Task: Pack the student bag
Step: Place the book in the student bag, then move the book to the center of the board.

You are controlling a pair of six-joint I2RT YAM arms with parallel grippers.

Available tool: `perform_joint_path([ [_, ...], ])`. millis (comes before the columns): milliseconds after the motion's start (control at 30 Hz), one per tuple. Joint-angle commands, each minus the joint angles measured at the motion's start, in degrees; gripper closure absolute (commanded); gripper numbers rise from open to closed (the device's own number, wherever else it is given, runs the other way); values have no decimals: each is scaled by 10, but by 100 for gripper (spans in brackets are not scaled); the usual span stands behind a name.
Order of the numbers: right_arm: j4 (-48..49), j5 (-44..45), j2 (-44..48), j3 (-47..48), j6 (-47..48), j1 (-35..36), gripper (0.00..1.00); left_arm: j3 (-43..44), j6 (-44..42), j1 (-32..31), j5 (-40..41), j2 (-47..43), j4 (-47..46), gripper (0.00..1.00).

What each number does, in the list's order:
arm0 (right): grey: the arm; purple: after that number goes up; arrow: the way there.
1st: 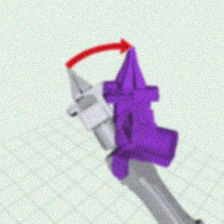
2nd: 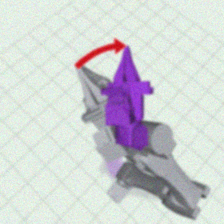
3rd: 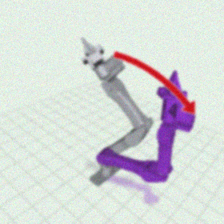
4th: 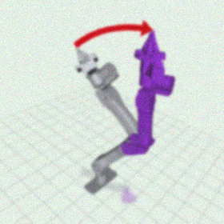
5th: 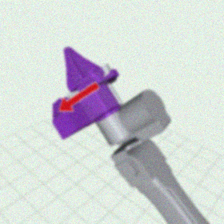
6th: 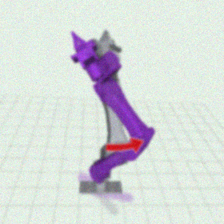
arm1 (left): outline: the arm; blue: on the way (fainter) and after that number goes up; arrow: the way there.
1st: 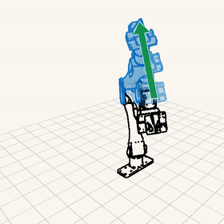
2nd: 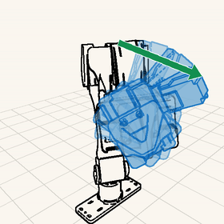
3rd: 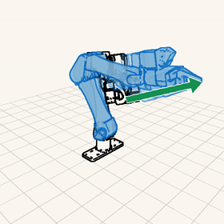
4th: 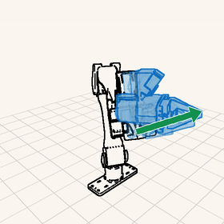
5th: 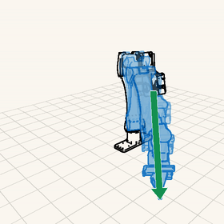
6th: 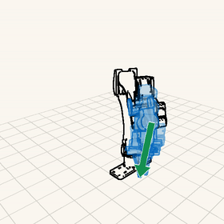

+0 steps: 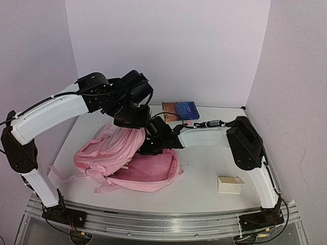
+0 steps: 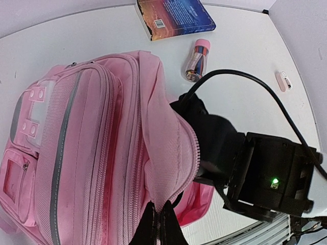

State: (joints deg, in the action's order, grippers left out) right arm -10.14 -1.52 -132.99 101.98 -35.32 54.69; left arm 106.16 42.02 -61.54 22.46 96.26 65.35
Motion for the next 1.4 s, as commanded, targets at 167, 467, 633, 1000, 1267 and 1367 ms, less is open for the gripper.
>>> perform_joint_path([
  [167, 0, 2, -6, 37, 28, 65, 66, -9, 0, 5, 20, -42, -52, 100],
  [467, -36, 14, -53, 119, 50, 80, 67, -23, 0, 7, 9, -47, -68, 100],
  [633, -29, 46, -81, 153, 63, 80, 67, -35, 0, 7, 1, -47, -80, 100],
  [1000, -22, 33, 29, 10, 83, 79, 57, -85, 13, 12, 28, -70, -89, 100],
  [1267, -42, 86, 297, -250, 101, 69, 27, -198, -38, 13, -52, -124, -226, 93],
  [1367, -59, 110, 383, -337, 80, 29, 18, -216, -53, 13, -79, -127, -263, 71],
])
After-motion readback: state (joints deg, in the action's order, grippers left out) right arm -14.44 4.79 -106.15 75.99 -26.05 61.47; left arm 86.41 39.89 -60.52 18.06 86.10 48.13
